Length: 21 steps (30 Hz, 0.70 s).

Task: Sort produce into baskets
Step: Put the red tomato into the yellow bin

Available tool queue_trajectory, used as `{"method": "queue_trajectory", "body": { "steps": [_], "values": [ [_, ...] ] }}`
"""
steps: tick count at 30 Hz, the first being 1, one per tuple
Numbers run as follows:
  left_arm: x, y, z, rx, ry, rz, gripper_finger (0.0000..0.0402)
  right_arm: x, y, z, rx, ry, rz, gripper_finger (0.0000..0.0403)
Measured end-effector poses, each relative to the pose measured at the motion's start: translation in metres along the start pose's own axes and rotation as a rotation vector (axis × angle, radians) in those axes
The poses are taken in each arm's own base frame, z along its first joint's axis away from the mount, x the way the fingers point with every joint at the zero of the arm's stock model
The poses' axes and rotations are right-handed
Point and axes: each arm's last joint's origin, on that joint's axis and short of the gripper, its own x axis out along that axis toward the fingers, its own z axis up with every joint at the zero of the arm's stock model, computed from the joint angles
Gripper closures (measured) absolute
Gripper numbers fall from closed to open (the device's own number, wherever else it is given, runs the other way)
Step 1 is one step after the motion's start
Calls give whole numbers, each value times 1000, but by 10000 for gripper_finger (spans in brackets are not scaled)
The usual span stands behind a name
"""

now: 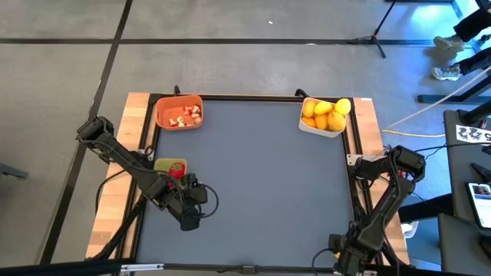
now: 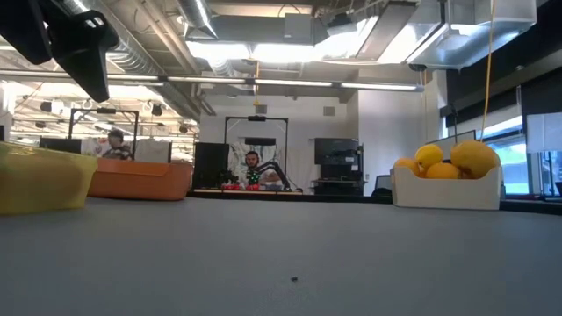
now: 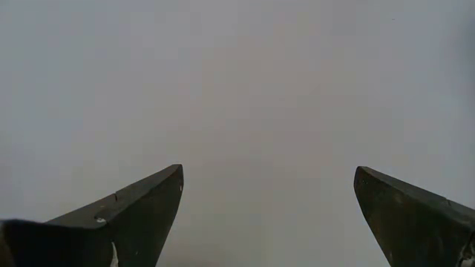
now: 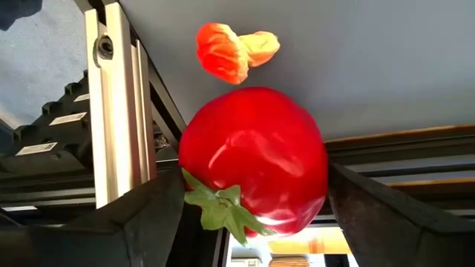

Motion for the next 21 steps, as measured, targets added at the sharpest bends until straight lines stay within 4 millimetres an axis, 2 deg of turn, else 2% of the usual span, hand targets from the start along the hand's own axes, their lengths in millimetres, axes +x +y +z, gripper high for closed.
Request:
{"method": "queue_trajectory", "body": {
  "steps": [3,9,12,21],
  "values": [
    [0,-1,1,5,-12,-12,13,0,0,0,2,1,-4,94],
    [0,-2,2,67,-21,-19,13,1,-1,0,4,2,-7,168],
    [0,-3,3,69,-28,-25,13,-1,-1,4,13,4,1,192],
    [0,-2,3,51,-30,-27,13,-18,-8,8,40,-21,35,184]
  ]
}}
